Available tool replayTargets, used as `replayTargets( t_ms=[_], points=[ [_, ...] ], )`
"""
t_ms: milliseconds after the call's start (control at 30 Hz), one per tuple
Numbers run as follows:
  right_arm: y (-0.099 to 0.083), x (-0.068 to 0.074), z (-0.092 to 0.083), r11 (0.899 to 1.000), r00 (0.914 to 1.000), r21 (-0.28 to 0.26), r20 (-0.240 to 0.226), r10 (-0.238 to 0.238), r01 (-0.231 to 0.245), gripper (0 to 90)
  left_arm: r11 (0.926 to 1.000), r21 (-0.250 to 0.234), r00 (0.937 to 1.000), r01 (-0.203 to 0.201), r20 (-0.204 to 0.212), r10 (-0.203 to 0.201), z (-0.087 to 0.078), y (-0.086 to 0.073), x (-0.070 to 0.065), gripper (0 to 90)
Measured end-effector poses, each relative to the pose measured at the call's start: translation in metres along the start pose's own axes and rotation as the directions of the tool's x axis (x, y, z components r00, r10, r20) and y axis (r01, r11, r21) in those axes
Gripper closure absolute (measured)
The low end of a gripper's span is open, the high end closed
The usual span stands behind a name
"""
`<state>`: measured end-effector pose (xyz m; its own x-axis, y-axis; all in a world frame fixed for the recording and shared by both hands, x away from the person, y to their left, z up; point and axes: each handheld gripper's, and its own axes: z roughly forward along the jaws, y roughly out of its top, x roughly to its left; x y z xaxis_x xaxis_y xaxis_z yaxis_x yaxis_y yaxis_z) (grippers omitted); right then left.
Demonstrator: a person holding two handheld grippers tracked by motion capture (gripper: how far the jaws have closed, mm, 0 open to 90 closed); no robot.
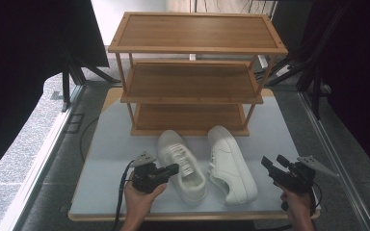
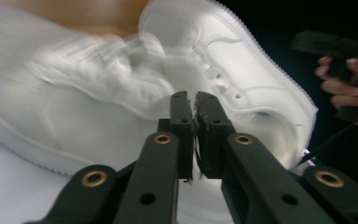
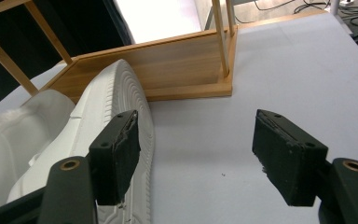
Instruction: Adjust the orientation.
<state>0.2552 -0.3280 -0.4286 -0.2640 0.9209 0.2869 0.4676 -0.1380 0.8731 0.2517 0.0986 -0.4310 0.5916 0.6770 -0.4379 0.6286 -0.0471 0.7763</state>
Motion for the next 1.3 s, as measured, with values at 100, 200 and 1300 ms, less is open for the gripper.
replayTargets(
  t_ms=[100, 200, 1300],
  points=[
    [0.000, -0.003, -0.002, 1.000, 1.0000, -0.005, 0.002, 0.007, -0.007, 31.5, 0.9999, -0.017, 0.9999, 0.002, 0.011, -0.002, 0.004, 0.002, -0.006, 86.3],
    [0.001, -0.006, -0.005, 1.000, 0.9998, -0.016, 0.011, 0.018, -0.018, 31.6, 0.9995, -0.021, 0.9997, -0.022, 0.006, 0.022, 0.005, 0.004, -0.015, 86.6],
    [-0.002, -0.007, -0.004, 1.000, 0.9992, -0.004, 0.034, 0.022, -0.022, 32.0, 0.9929, 0.106, 0.9940, -0.054, -0.090, 0.063, 0.008, -0.021, -0.002, 90.0]
  ],
)
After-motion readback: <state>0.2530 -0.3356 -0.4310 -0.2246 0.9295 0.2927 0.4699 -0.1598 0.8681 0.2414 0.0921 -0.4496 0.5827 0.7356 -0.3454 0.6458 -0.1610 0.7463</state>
